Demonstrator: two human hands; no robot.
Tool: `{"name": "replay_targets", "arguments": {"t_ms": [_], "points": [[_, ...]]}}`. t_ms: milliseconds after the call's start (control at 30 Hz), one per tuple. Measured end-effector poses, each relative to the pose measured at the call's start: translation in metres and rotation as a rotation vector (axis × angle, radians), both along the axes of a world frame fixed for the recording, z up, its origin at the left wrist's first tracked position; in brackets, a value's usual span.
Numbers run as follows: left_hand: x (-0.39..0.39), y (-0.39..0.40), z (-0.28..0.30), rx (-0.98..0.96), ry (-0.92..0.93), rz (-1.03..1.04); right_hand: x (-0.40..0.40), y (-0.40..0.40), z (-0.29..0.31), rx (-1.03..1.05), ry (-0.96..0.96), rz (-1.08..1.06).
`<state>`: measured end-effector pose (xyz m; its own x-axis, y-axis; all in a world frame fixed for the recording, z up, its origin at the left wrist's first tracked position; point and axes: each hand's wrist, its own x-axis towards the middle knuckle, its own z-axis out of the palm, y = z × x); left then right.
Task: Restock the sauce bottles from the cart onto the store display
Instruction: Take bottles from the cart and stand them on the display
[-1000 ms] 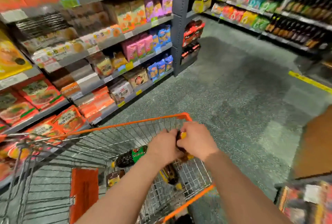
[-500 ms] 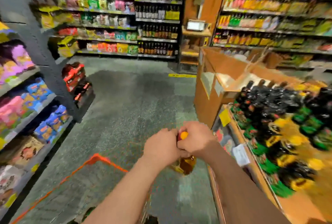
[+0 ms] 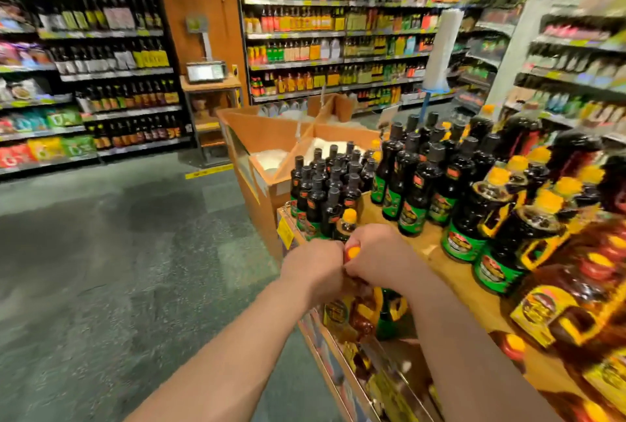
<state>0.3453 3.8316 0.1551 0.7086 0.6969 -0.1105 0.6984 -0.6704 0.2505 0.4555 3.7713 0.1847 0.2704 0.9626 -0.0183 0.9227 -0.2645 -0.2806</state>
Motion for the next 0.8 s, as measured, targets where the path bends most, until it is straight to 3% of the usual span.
{"name": "replay_targets", "arguments": {"t_ms": [200, 400, 800], "points": [[0.09, -0.011, -0.016, 0.148, 0.003, -0.212, 0.082, -0.02, -0.012, -0.07, 0.024, -0.174], [0.158, -0.023, -0.03, -0.023, 0.036, -0.329, 0.136, -0.052, -0.033, -0.07, 0.098, -0.338], [0.228, -0.017, -0.073, 0.007, 0.113, -0.49, 0.179, -0.057, -0.078, -0.087, 0.174, -0.598]]}}
